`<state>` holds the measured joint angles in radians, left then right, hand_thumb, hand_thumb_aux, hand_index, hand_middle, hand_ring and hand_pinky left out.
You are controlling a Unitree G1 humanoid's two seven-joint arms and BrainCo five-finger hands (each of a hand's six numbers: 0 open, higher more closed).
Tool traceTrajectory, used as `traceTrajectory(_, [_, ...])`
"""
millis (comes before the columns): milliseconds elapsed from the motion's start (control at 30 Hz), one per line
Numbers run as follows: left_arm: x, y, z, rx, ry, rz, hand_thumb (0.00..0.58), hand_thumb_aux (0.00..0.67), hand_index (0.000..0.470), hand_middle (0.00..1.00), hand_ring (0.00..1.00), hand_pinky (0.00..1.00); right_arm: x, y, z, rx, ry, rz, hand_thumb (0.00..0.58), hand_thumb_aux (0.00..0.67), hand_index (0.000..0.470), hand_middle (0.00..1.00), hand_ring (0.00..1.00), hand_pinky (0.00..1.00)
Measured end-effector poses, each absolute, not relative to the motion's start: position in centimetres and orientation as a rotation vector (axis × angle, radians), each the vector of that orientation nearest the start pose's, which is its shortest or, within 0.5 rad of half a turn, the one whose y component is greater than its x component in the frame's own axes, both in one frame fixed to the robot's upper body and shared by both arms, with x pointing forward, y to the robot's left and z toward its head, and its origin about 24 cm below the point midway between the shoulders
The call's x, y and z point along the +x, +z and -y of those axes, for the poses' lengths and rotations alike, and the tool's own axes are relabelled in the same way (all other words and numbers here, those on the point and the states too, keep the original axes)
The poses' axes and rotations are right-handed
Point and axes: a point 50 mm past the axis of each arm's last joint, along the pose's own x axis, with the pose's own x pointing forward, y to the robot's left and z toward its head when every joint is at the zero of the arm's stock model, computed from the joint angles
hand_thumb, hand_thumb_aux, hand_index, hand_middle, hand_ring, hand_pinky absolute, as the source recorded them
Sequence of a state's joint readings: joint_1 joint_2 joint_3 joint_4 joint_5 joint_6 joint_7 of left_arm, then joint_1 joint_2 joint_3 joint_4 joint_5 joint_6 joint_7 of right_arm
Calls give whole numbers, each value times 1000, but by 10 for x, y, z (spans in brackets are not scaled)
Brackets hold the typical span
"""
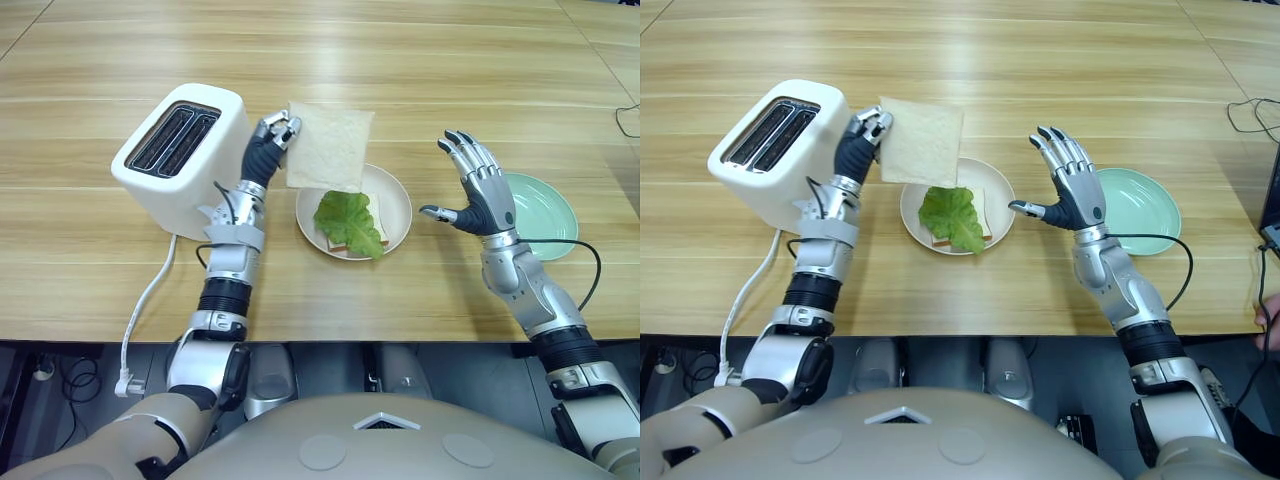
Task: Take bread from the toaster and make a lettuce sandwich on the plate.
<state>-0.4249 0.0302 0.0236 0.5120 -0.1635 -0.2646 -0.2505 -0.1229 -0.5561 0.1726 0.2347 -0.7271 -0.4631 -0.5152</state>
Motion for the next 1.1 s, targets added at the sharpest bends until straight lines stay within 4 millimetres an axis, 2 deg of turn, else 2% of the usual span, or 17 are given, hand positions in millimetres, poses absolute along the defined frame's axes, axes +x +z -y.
traceTrajectory(233, [321, 29, -109, -158, -295, -18, 580, 670, 460, 1000, 1000, 1000, 257, 70, 201, -1107, 25, 569, 0, 0, 0, 0, 0, 0])
traceTrajectory(367, [318, 15, -107, -150, -291, -82, 580, 670, 460, 1000, 1000, 1000, 256, 65, 187, -1092, 75, 574, 0, 0, 0, 0, 0, 0])
traceTrajectory(533, [318, 14, -104, -124, -295, -88, 580, 670, 460, 1000, 1000, 1000, 251, 62, 167, -1086, 162, 618, 0, 0, 0, 0, 0, 0])
traceTrajectory(667, [314, 10, -94, -94, -325, -107, 580, 670, 460, 1000, 1000, 1000, 247, 56, 150, -1091, 236, 642, 0, 0, 0, 0, 0, 0])
traceTrajectory(900, [305, 6, -83, -37, -365, -99, 580, 670, 460, 1000, 1000, 1000, 240, 53, 136, -1110, 306, 683, 0, 0, 0, 0, 0, 0])
traceTrajectory(1100, [300, 9, -82, 54, -397, -50, 580, 670, 460, 1000, 1000, 1000, 238, 55, 135, -1109, 309, 701, 0, 0, 0, 0, 0, 0])
